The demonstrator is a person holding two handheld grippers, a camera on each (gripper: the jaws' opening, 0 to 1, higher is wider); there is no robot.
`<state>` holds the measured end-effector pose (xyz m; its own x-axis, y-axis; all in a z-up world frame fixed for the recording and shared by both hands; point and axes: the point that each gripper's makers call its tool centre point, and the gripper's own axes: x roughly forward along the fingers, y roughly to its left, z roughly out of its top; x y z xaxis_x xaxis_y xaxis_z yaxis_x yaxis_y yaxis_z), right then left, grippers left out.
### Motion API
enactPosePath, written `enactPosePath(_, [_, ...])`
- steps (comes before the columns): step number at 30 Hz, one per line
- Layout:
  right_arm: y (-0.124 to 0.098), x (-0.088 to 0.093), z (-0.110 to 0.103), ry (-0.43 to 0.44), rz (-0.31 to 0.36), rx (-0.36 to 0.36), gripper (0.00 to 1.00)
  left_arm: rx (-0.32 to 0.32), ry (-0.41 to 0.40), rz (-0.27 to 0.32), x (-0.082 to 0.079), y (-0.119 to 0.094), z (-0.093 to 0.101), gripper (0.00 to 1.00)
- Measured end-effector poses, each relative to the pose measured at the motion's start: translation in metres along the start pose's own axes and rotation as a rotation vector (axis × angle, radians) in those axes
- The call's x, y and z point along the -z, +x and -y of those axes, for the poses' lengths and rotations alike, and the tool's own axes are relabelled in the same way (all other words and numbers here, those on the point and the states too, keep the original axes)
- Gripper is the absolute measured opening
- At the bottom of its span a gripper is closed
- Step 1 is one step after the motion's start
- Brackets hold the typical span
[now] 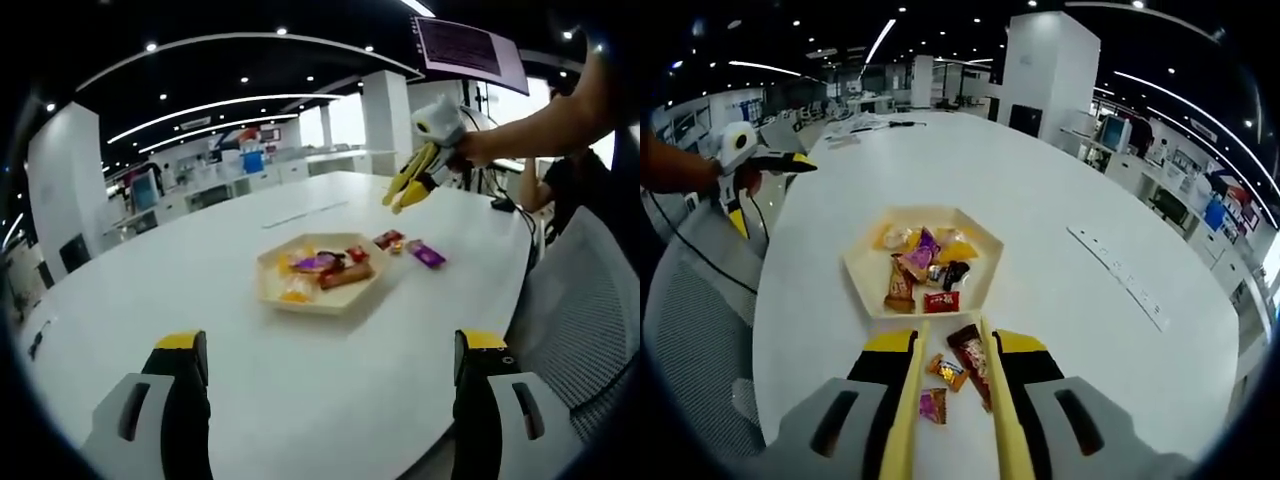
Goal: Place the target food into the container with the food tongs after gripping and lifting it, then release it inside without dropping or visibly crushing the food.
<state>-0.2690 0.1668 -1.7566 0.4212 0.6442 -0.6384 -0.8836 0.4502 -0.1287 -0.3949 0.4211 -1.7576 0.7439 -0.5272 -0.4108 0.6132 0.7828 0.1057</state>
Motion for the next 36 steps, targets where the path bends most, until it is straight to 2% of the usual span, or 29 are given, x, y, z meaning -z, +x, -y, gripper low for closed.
enactPosePath(4, [-0.004,0.007,0.002,-0.014,-0.010,-0.005,0.28,-0.005,-0.004,0.001,0.000,-0.001,-0.001,0.99])
enactPosePath(16, [-0.010,0.011,0.009,-0.010,0.001,0.005,0.29,-0.006,-0.006,0.001,0.000,0.000,-0.001,0.99])
enactPosePath(19, [-0.009,0.015,0.009,-0.007,-0.004,0.004,0.29,-0.013,-0.012,0.017,-0.002,-0.002,-0.003,0.99])
enactPosePath(36, [0.011,0.036,-0.002,-0.046,-0.021,-0.033,0.28,0.007,-0.006,-0.011,0.002,0.001,0.002,0.99])
